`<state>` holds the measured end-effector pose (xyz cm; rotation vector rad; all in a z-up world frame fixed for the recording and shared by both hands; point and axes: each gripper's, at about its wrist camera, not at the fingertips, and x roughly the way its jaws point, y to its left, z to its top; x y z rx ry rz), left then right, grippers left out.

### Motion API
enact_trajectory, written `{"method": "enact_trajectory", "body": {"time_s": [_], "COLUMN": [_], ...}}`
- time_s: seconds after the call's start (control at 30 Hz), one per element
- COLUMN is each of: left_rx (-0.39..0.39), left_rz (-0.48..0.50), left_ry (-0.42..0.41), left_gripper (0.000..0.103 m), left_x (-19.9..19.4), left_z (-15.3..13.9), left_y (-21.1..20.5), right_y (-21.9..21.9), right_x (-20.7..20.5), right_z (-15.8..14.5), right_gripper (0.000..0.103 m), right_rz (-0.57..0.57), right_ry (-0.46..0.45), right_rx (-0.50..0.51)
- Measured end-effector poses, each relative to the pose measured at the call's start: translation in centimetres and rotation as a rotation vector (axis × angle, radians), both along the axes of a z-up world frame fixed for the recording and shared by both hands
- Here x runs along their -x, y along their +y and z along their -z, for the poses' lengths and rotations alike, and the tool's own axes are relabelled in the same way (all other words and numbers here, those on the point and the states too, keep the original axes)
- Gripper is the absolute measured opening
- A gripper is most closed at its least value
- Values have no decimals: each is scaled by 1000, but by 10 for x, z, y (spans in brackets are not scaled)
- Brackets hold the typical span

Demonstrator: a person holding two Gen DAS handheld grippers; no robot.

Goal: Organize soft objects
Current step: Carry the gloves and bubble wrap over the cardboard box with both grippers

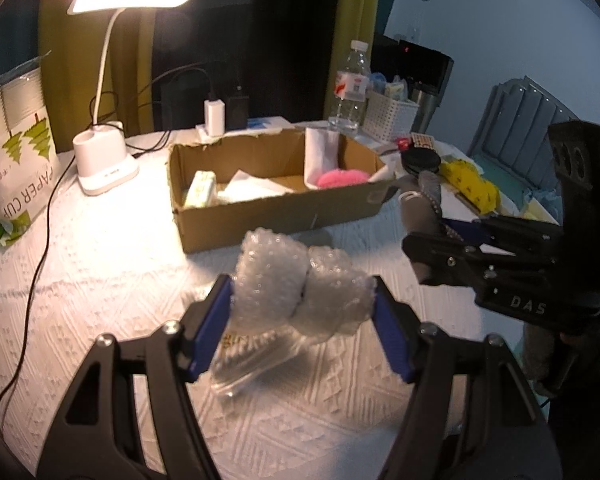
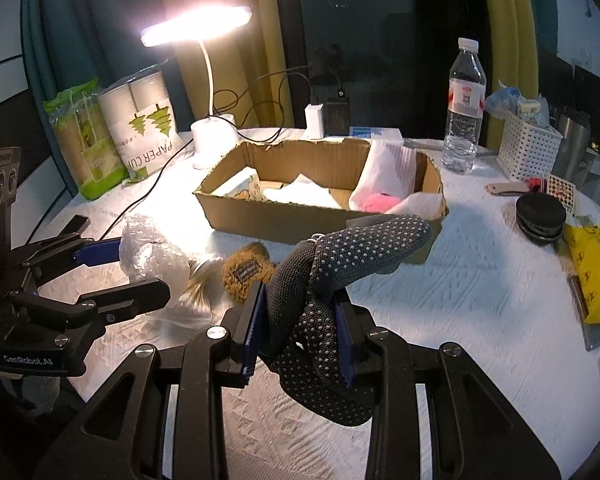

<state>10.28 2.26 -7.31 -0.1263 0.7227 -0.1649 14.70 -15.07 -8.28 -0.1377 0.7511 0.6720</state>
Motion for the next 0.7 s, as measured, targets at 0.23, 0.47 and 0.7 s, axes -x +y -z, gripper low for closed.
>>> {"method": "enact_trajectory", "body": {"time_s": [0.23, 0.47, 0.7], "left_rx": [-8, -10, -7], "left_rz": [-15, -35, -59], "left_ry": [-19, -41, -59], "left_gripper": [68, 68, 68], "left_x": [-11, -24, -36], "left_z": [-9, -19, -24], "left_y": [6, 14, 27], "right_y": [0, 5, 14], "right_x": [-10, -21, -33], "right_z": [-9, -16, -20], "right_gripper": [34, 34, 34], "right_rz": [-5, -17, -34], "right_ry": [-13, -24, -32], "right_rx": [-12, -18, -18]}}
